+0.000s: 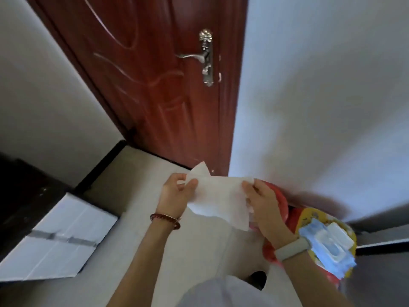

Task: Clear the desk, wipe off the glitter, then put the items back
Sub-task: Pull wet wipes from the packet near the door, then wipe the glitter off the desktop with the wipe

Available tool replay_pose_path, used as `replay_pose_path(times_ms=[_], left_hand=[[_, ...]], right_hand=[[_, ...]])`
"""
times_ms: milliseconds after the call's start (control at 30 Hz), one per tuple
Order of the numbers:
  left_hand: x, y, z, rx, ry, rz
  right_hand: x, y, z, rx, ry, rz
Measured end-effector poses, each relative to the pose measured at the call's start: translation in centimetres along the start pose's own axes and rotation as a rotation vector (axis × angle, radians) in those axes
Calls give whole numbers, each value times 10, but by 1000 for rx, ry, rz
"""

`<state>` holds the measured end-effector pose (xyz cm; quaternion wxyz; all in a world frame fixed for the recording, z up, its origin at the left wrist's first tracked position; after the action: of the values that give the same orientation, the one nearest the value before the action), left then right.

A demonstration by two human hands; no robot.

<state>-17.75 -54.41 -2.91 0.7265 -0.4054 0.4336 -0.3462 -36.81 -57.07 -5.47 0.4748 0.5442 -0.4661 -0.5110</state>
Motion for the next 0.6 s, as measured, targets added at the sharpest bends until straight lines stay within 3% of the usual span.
replay_pose_path(times_ms=[100, 233, 333, 433, 500, 600], left_hand=[[-31, 32, 83, 3, -145, -68], [-79, 74, 179, 68, -232, -47], [-114, 112, 247, 253, -368, 33], [-146, 152, 304, 290, -522, 95], [-167, 177, 336, 113, -604, 147], [-182, 200, 362, -86, -689, 220]], right_hand=[[-21, 2, -74, -54, 149, 55], [-60, 2, -173, -219, 583, 161], [-96, 0, -246, -537, 832, 476], [-129, -8, -312, -629, 1001, 646], [-149, -12, -357, -582, 1106, 638], [-172, -25, -407, -491, 1198, 363]])
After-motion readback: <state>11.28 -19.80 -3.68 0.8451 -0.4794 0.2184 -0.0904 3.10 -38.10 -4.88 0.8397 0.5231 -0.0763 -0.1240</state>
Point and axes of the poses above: each hand's wrist, its own x-axis towards the middle knuckle, its own z-axis out of the back of the hand, y = z × x, the point moved 3 cm from there along x, towards the middle knuckle, and after that the axes turned 6 degrees about z, right-handed, at the moved point
